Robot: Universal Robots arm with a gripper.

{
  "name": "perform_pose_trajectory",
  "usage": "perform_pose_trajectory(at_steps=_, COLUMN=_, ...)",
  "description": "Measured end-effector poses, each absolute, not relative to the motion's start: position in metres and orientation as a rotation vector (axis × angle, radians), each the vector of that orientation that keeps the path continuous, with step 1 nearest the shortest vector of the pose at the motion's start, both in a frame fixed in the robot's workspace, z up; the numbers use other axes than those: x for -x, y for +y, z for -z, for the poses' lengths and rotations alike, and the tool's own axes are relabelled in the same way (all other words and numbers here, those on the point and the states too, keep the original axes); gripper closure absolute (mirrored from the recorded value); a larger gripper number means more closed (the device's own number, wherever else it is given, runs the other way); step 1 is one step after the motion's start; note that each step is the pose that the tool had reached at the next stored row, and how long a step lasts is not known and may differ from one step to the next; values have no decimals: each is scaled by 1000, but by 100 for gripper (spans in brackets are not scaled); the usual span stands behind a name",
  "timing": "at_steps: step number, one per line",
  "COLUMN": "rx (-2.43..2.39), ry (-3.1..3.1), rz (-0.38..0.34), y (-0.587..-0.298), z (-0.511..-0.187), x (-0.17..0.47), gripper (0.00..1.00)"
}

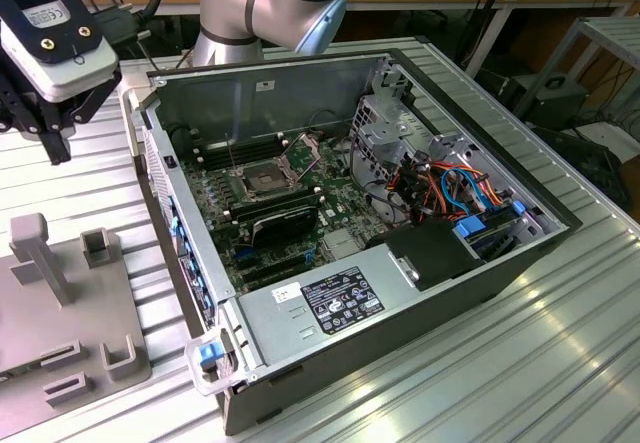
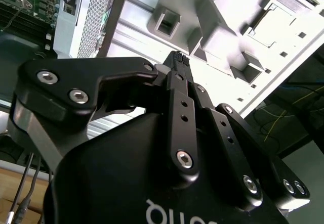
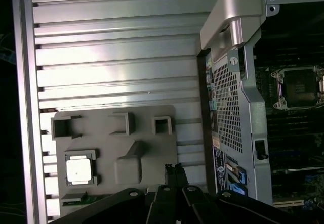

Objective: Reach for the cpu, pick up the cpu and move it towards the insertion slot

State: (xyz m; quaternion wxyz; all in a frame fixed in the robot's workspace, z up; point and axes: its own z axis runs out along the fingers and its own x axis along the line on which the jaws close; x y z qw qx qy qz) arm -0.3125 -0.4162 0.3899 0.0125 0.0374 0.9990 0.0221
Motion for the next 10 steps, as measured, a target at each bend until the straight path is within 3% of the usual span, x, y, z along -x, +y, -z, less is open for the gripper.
perform_pose_trajectory(at_steps=10, rx=-117, ry=3114, rz=-69, y=-416, z=-390, x=319, gripper=89)
